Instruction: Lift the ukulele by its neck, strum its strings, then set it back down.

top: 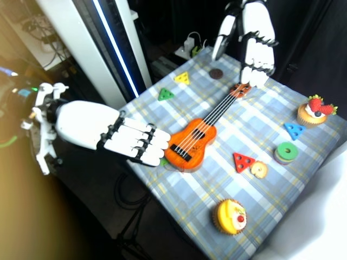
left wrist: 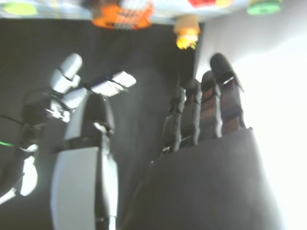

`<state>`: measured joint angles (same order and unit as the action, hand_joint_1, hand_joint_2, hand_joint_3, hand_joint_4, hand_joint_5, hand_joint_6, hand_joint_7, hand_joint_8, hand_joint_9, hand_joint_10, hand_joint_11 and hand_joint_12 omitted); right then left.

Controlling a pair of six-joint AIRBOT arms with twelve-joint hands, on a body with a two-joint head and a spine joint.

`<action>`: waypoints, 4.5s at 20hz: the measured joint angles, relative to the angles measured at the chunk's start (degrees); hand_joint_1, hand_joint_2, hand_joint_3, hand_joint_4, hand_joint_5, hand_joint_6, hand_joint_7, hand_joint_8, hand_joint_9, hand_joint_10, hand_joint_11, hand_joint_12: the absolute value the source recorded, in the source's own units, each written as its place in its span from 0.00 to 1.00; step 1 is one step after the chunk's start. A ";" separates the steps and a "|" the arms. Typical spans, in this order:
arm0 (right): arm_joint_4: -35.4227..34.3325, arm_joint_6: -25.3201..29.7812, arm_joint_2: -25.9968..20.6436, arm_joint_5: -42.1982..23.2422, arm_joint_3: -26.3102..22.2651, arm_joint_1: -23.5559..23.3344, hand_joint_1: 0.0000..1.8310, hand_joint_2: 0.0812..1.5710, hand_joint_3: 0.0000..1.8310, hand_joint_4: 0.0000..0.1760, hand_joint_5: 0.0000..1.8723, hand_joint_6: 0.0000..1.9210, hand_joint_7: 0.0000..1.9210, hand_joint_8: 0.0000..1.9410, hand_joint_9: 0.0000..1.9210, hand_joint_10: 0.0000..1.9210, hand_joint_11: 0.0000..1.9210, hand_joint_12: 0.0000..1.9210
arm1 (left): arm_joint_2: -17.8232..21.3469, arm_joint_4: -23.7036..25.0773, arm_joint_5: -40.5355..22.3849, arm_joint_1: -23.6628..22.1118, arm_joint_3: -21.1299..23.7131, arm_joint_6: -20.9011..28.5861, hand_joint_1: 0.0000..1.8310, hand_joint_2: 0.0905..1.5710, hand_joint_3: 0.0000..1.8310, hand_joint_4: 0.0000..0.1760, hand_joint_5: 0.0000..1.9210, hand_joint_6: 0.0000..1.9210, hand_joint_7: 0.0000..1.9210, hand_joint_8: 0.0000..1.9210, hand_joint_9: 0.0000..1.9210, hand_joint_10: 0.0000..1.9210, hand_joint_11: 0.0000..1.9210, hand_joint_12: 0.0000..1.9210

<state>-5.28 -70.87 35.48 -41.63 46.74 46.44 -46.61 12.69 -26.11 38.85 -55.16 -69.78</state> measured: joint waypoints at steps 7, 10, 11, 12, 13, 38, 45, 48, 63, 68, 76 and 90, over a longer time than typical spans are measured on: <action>-0.04 -0.02 0.28 -0.02 0.00 0.00 0.17 0.85 0.00 0.00 0.00 0.00 0.00 0.00 0.00 0.00 0.00 0.00 | -6.64 -15.34 1.33 3.28 -2.16 -15.91 0.53 0.57 0.00 0.00 0.03 0.01 0.06 0.01 0.05 0.02 0.00 0.00; -0.04 0.00 0.31 -0.04 0.00 0.00 0.17 0.85 0.00 0.00 0.00 0.00 0.00 0.00 0.00 0.00 0.00 0.00 | -8.94 -19.65 1.38 4.20 -3.50 -19.45 0.55 0.58 0.00 0.00 0.06 0.01 0.09 0.01 0.08 0.03 0.01 0.01; 0.00 0.00 0.31 -0.04 0.00 0.00 0.17 0.85 0.00 0.00 0.00 0.00 0.00 0.00 0.00 0.00 0.00 0.00 | -9.68 -21.33 1.46 4.44 -3.67 -21.42 0.55 0.59 0.00 0.00 0.08 0.00 0.11 0.00 0.10 0.03 0.00 0.10; 0.00 -0.02 0.31 0.00 0.00 0.00 0.17 0.85 0.00 0.00 0.00 0.00 0.00 0.00 0.00 0.00 0.00 0.00 | -10.54 -22.60 1.29 4.68 -4.24 -22.40 0.56 0.60 0.00 0.00 0.09 0.00 0.12 0.00 0.11 0.03 0.00 0.15; -0.04 -0.02 0.31 0.00 0.00 0.00 0.19 0.85 0.00 0.00 0.00 0.00 0.00 0.00 0.00 0.00 0.00 0.00 | -11.26 -23.58 1.18 4.96 -4.63 -22.88 0.56 0.62 0.00 0.00 0.10 0.00 0.12 0.00 0.10 0.05 0.00 0.23; -0.90 -0.04 -0.87 -2.16 -0.42 0.00 0.24 0.83 0.00 0.04 0.00 0.00 0.00 0.00 0.00 0.00 0.00 0.22 | -13.46 -27.28 2.23 3.34 -6.08 -28.06 0.77 0.72 0.00 0.00 0.43 1.00 0.55 1.00 0.69 1.00 0.74 1.00; 0.22 -0.11 -2.86 -7.80 -1.97 0.00 0.25 0.84 0.00 0.00 0.00 0.00 0.00 0.00 0.00 0.00 0.00 0.11 | -12.17 -26.80 2.01 2.12 -5.46 -28.33 0.78 0.72 0.00 0.00 0.45 1.00 0.59 1.00 0.71 1.00 0.75 1.00; 0.22 -0.11 -2.89 -8.26 -2.01 0.00 0.27 0.84 0.00 0.00 0.00 0.00 0.00 0.00 0.00 0.00 0.00 0.15 | -11.76 -26.84 1.73 1.84 -5.49 -28.22 0.74 0.75 0.00 0.00 0.43 1.00 0.58 1.00 0.69 1.00 0.72 1.00; 0.37 -0.13 -3.72 -9.53 -2.36 0.02 0.14 0.81 0.00 0.00 0.00 0.00 0.00 0.00 0.00 0.00 0.00 0.00 | -5.35 -6.19 5.64 -7.15 -7.93 -2.08 0.82 0.72 0.00 0.00 0.57 1.00 0.67 1.00 0.73 1.00 0.78 1.00; 0.46 -0.13 -3.72 -9.05 -2.36 0.02 0.14 0.82 0.00 0.00 0.00 0.00 0.00 0.00 0.00 0.00 0.01 0.01 | -5.09 10.38 8.28 -8.98 -12.07 21.16 0.81 0.72 0.00 0.00 0.58 1.00 0.65 1.00 0.70 1.00 0.77 1.00; 1.27 0.50 -3.74 -7.67 -2.36 0.02 0.24 0.83 0.00 0.00 0.00 0.00 0.00 0.00 0.00 0.00 0.00 0.14 | -6.03 35.10 6.93 -12.35 -16.46 51.10 0.72 0.75 0.01 0.00 0.62 1.00 0.68 1.00 0.72 1.00 0.78 1.00; 4.68 0.31 -3.85 -8.59 -2.36 -4.48 0.33 0.90 0.01 0.13 0.00 0.00 0.00 0.00 0.00 0.00 0.00 0.00 | -9.40 82.79 0.57 -15.23 -19.23 95.47 0.83 0.71 0.00 0.00 0.64 1.00 0.70 1.00 0.74 1.00 0.80 1.00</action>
<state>-0.60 -70.57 31.64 -50.22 44.38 41.95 -56.01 95.48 -25.54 23.62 -74.39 25.69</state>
